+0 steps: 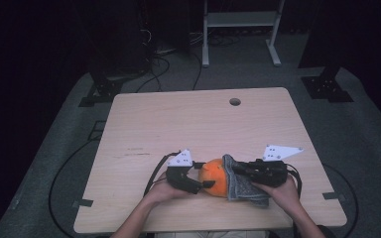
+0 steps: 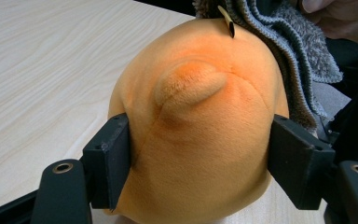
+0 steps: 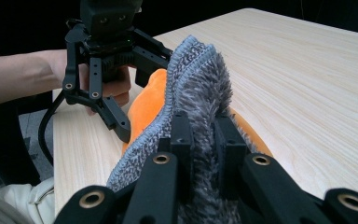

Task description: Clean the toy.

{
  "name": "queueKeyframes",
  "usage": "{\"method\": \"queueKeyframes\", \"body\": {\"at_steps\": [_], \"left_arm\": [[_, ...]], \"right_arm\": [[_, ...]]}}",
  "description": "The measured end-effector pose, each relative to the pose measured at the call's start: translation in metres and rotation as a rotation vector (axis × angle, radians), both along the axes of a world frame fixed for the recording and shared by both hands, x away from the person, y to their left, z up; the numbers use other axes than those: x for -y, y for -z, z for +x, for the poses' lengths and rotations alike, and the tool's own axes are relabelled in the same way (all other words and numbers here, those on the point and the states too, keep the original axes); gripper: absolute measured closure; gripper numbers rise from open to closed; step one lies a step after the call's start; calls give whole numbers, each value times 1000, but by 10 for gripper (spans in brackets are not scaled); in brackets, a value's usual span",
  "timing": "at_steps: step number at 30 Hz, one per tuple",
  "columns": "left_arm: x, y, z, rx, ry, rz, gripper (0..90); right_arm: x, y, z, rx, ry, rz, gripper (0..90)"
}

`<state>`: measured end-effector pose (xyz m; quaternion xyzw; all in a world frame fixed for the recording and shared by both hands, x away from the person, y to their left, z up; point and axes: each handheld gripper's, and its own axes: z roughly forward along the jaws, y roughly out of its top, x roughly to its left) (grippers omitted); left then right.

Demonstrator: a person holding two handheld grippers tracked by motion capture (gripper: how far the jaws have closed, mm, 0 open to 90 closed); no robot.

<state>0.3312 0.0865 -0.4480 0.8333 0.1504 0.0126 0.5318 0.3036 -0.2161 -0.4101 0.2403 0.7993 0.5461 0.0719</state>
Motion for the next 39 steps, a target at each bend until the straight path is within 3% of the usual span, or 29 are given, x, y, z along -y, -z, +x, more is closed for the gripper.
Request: {"method": "queueKeyframes", "body": {"at_steps": [5,10,13,16,20,24,29,31,33,35,39], "left_arm": [[0,-2,-2,20,-5,4,305],[-3,-10,-5,45,-21,-58,397],[-10,-17,-4,40,-34,-94,407],[-16,-24,-6,73,-52,-70,407],[-18,-28,-7,77,-67,-44,405],[-16,-34,-10,99,-79,-1,405],[-14,-49,-17,122,-81,34,405],[-14,-53,-20,128,-81,38,404],[-12,-51,-21,139,-82,75,396],[-12,-42,-17,103,-62,85,370],[-20,-40,-9,70,-41,-22,204]], "right_arm": [[1,1,0,1,5,3,798],[11,4,3,-6,36,0,798],[17,9,6,-25,65,-13,798],[21,12,8,-51,74,-11,799],[15,-6,1,-8,36,56,799],[-11,-29,-13,53,-51,85,799],[-38,-40,-12,81,-81,70,800],[-45,-36,-8,73,-70,47,801],[-45,-29,-3,53,-64,43,801],[-43,-19,1,26,-52,18,801],[-34,3,4,-27,-27,46,801]]}}
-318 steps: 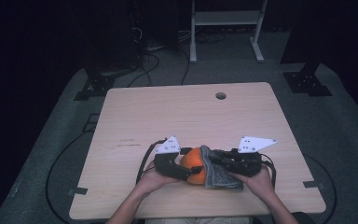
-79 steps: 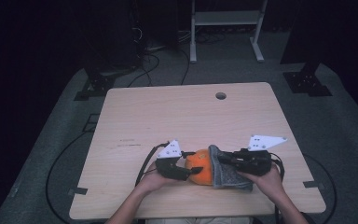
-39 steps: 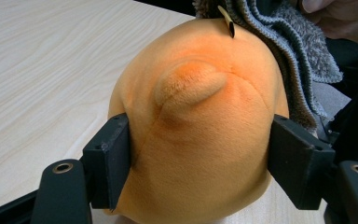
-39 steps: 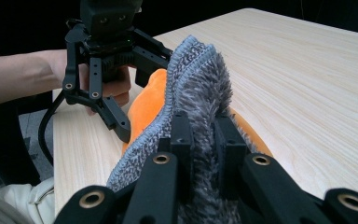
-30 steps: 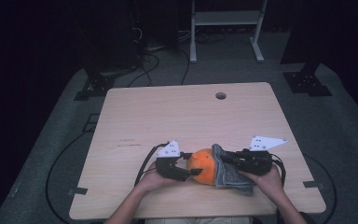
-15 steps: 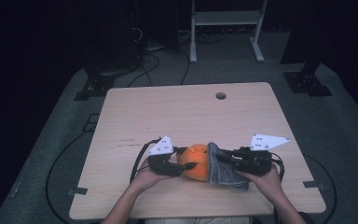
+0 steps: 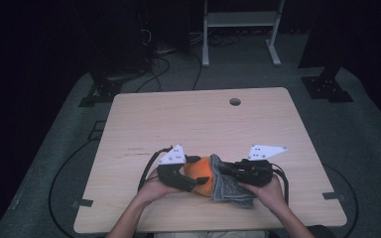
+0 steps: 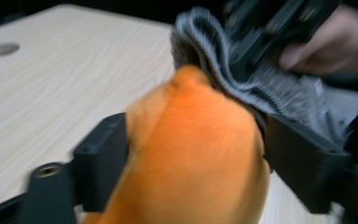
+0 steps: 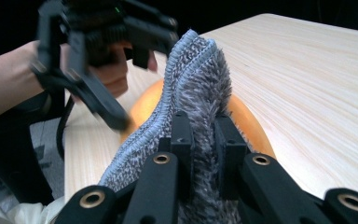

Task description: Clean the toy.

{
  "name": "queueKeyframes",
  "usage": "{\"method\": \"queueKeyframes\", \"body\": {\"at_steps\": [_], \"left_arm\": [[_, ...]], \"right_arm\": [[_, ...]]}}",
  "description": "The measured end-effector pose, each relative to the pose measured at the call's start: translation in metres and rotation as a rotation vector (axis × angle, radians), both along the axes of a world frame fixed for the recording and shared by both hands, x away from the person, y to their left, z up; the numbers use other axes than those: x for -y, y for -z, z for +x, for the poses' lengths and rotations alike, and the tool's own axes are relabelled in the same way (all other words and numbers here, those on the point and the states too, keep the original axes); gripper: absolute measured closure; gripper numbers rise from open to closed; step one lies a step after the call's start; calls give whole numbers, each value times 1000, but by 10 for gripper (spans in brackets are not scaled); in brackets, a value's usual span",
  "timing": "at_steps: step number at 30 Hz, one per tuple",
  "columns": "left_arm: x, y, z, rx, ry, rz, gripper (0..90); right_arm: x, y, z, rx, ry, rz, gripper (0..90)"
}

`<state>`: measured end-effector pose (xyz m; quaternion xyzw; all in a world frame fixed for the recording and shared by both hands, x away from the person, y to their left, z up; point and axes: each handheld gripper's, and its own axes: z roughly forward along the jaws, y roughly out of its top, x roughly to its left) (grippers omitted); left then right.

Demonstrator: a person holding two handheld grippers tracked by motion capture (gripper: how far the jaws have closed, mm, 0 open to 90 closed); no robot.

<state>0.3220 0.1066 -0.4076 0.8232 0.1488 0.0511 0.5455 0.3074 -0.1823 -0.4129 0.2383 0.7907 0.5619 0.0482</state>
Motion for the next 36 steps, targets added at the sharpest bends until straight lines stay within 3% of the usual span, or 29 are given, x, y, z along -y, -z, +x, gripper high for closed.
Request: {"method": "queueKeyframes", "body": {"at_steps": [2,6,9,11,12,13,15,17,20,23,25,28,31,33,34,36], "left_arm": [[-6,0,3,6,-22,-27,134],[-14,15,13,-63,-45,-7,93],[-9,28,21,-161,-14,-26,80],[-6,32,24,-207,21,-66,106],[-5,32,22,-198,25,-86,166],[-5,31,19,-166,22,-92,222],[-6,23,15,-149,17,-92,336],[-10,12,11,-116,-10,-87,385],[-11,1,7,-86,-38,-10,397],[-9,1,6,-110,-50,-5,403],[-7,3,5,-95,-49,-6,388],[-10,9,9,-98,-3,-31,225],[-8,15,12,-86,-3,-13,122],[-3,18,11,-52,-13,13,131],[-1,19,10,-29,-20,20,170],[0,19,10,-24,-43,12,286]], "right_arm": [[7,1,1,-3,23,7,800],[18,4,3,-13,42,10,799],[24,7,3,-16,45,23,798],[25,7,3,-15,53,23,797],[26,7,3,-17,59,24,796],[28,7,3,-15,61,27,796],[31,5,5,-18,67,42,796],[33,1,5,-6,70,50,796],[31,-5,2,27,58,80,796],[19,-12,-1,73,28,48,796],[13,-12,-1,84,29,14,796],[13,-7,5,72,43,-4,796],[20,-1,11,53,55,5,795],[22,1,14,49,62,6,792],[23,1,14,47,67,4,791],[25,3,15,52,72,-4,792]]}}
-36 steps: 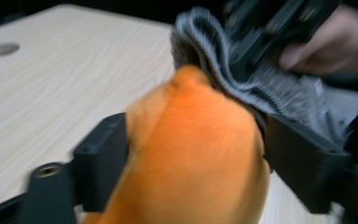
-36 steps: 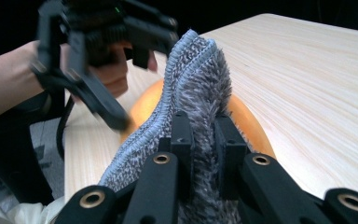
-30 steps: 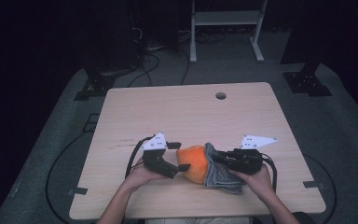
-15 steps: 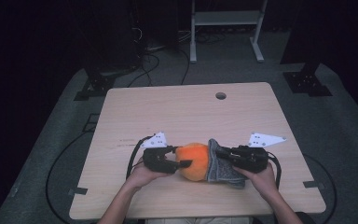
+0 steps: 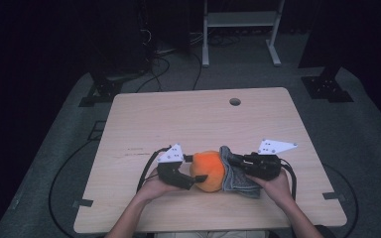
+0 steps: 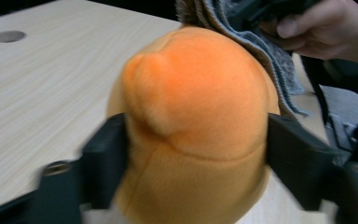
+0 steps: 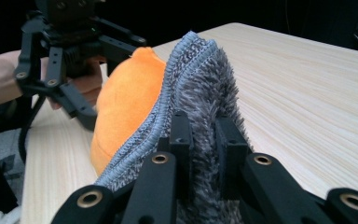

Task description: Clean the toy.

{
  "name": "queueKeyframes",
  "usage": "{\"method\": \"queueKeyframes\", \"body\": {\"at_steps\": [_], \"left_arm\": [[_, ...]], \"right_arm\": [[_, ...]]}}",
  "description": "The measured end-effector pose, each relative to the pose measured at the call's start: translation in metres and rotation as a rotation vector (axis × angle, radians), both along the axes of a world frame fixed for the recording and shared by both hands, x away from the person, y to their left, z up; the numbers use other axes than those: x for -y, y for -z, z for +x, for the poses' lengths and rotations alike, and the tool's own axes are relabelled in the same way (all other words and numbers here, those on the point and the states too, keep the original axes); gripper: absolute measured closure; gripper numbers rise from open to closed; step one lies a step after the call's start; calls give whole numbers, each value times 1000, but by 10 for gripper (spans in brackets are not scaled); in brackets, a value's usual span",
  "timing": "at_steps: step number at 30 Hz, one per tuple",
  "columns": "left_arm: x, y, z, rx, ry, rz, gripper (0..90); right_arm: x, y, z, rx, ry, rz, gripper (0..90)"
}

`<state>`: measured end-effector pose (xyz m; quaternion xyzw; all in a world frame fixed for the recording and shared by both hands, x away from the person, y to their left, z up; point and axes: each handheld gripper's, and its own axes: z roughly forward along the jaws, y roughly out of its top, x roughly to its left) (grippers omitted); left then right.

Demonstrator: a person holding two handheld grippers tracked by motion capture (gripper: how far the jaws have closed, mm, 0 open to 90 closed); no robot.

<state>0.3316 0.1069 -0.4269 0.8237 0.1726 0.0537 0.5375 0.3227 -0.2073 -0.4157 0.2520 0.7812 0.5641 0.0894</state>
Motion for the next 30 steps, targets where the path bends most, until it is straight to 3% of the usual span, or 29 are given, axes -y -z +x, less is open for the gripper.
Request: {"method": "queueKeyframes", "body": {"at_steps": [2,4,11,13,22,24,25,27,28,30], "left_arm": [[0,1,1,-35,-25,-19,356],[2,1,0,-38,-27,-19,378],[13,0,-13,28,-17,29,420],[14,0,-16,39,-8,37,427],[18,3,-24,92,67,52,417],[19,2,-23,98,69,45,381],[19,2,-22,88,50,33,307],[19,1,-16,47,3,17,169],[19,1,-13,15,7,29,136],[20,4,-16,36,29,25,188]], "right_arm": [[3,1,-1,-1,-1,-1,793],[1,-1,-7,12,-18,-13,797],[-20,-20,-17,75,-90,-65,800],[-21,-25,-13,82,-79,-95,800],[13,-17,3,12,13,-106,799],[16,-15,4,-15,1,-96,799],[15,-15,3,-13,-14,-103,800],[14,-16,2,-15,-29,-111,799],[13,-16,2,-19,-39,-106,800],[11,-19,0,-30,-58,-107,800]]}}
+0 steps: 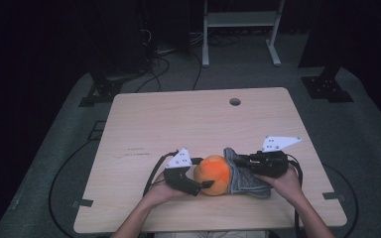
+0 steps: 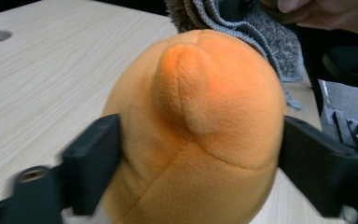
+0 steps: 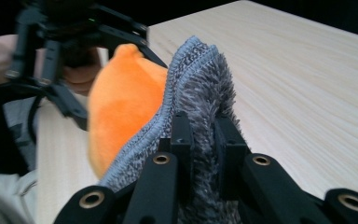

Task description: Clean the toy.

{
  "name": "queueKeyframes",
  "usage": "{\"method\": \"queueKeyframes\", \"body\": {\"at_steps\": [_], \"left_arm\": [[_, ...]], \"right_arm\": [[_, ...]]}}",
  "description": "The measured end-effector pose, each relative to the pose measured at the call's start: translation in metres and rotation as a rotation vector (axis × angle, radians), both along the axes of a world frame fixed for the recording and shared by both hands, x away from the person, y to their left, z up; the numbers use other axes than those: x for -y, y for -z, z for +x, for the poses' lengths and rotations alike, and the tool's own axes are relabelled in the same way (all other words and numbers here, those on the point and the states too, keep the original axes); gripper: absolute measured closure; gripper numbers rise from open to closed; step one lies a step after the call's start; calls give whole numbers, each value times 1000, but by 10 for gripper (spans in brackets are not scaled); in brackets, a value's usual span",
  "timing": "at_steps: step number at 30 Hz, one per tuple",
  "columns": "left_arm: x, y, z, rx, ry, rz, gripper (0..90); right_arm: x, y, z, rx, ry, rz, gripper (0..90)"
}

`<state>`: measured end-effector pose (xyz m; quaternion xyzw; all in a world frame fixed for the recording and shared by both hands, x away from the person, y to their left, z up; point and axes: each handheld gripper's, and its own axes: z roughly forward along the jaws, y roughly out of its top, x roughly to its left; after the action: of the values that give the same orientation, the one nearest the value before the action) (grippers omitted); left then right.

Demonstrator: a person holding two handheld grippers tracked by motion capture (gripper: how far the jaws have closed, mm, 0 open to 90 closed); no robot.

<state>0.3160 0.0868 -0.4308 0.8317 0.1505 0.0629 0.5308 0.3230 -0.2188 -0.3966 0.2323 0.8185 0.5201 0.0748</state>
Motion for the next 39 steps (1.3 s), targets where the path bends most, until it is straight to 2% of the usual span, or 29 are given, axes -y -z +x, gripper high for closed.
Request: {"method": "queueKeyframes", "body": {"at_steps": [3,6,9,11,14,17,18,21,23,25,29,31,34,39], "left_arm": [[3,0,-6,36,30,18,305],[12,-2,-15,100,73,65,337],[17,-3,-21,141,92,99,341],[15,-3,-21,133,89,99,341],[14,-2,-21,135,90,97,344],[12,-2,-18,112,73,80,347],[10,-1,-16,99,67,68,346],[6,0,-11,63,44,36,348],[5,0,-10,56,30,32,349],[7,-1,-9,55,22,35,351],[9,-3,-8,37,-9,28,355],[11,-4,-8,33,-26,24,358],[15,-5,-8,32,-46,27,360],[22,-8,-13,68,-23,72,360]], "right_arm": [[-8,-8,-4,-4,-38,-43,801],[-21,-19,-9,-6,-102,-55,803],[-36,-26,-13,10,-143,-87,803],[-44,-28,-10,15,-147,-107,803],[-43,-25,0,-12,-136,-86,803],[-31,-16,11,-18,-80,-82,803],[-25,-12,13,-36,-62,-63,802],[-10,-1,13,-44,-22,-27,802],[1,5,8,-48,-9,14,801],[7,8,3,-66,-15,54,801],[9,3,-10,-28,-18,42,801],[6,-3,-16,-3,-31,18,802],[-6,-11,-20,20,-76,-10,802],[-35,-26,-22,54,-168,-48,801]]}}
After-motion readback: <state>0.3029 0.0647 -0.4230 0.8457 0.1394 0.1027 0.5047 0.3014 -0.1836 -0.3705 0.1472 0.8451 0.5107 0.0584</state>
